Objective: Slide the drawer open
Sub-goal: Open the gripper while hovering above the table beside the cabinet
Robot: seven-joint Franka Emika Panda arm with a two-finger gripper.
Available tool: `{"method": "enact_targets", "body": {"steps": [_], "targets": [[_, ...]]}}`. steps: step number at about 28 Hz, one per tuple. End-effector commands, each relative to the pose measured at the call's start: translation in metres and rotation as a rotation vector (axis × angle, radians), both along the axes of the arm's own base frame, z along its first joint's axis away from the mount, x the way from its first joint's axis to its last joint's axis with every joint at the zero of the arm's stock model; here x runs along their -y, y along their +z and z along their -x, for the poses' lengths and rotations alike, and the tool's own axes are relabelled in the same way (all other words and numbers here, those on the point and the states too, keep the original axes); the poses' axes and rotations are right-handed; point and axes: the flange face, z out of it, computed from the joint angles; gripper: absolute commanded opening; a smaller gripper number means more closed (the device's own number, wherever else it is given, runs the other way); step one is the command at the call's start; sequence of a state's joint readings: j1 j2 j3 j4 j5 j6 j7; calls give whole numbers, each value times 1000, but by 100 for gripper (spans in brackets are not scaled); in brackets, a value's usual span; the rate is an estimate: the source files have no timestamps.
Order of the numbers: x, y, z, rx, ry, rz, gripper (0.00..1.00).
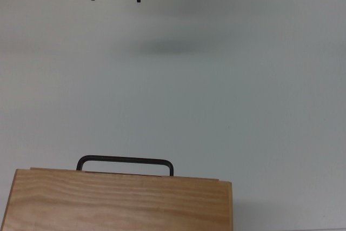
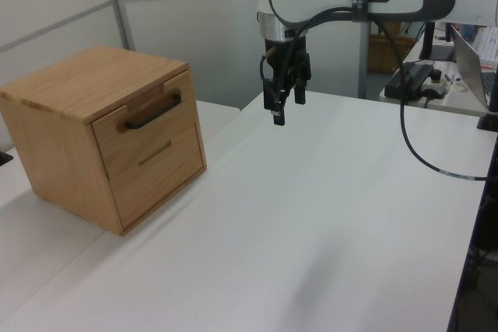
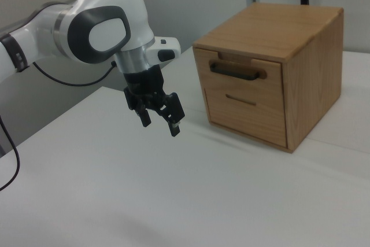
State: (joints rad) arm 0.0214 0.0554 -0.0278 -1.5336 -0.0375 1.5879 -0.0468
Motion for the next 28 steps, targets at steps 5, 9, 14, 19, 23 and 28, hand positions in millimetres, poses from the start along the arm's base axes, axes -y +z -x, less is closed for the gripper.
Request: {"method": "enact_targets", "body": {"steps": [5,9,14,19,23,28], "targets": [[-3,-3,4,-13,-154,-6,100],[-2,-6,5,-27,-283,-2,100],[2,-10,9,-58,-439,13,100],[18,-7,13,-62,-617,19,100],[19,-8,11,-54,-786,28,100],[18,-10,7,-21,-1064,44,100]]}}
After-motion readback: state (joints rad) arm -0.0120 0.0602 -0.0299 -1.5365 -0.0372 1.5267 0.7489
